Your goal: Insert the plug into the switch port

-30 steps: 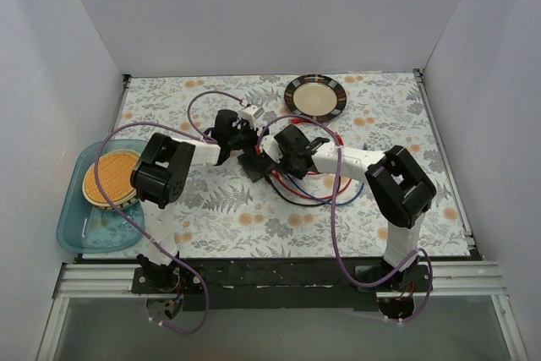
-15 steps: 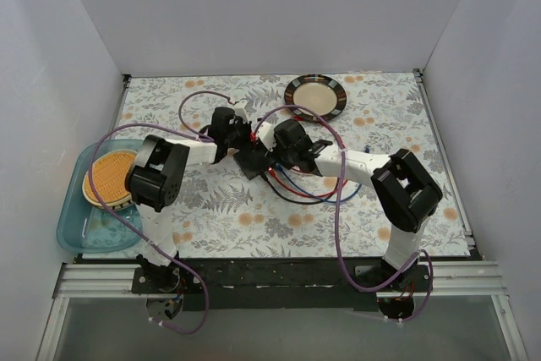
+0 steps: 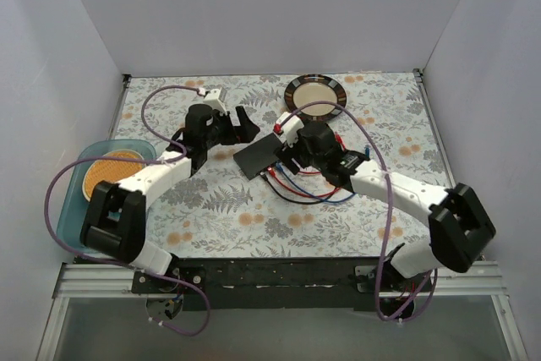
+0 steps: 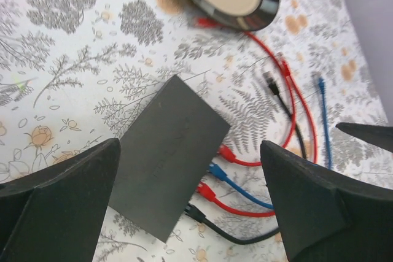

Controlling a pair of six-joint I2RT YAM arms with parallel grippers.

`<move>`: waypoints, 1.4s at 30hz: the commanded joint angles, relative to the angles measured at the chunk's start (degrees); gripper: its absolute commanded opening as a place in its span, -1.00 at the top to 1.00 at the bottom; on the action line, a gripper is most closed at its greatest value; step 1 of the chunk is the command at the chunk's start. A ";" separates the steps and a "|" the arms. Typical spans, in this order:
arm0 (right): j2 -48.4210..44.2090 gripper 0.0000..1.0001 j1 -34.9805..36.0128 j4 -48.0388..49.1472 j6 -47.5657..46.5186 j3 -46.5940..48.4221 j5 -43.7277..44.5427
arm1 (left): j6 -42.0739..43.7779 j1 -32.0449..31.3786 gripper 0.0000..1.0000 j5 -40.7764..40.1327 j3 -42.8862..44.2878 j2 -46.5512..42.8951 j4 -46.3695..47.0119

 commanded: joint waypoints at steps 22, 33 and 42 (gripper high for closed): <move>-44.31 -0.96 0.14 -9.19 22.82 -20.56 3.36 | -6.26 -0.06 -0.96 -4.63 -13.70 -44.75 -25.89; -54.06 -0.97 0.14 -8.06 22.99 -24.34 7.66 | -6.61 -0.06 -0.96 -9.91 -14.50 -45.11 -27.49; -60.22 -0.97 0.14 1.88 15.96 -32.08 14.68 | -8.27 -0.06 -0.96 -17.72 -15.63 -44.66 -25.39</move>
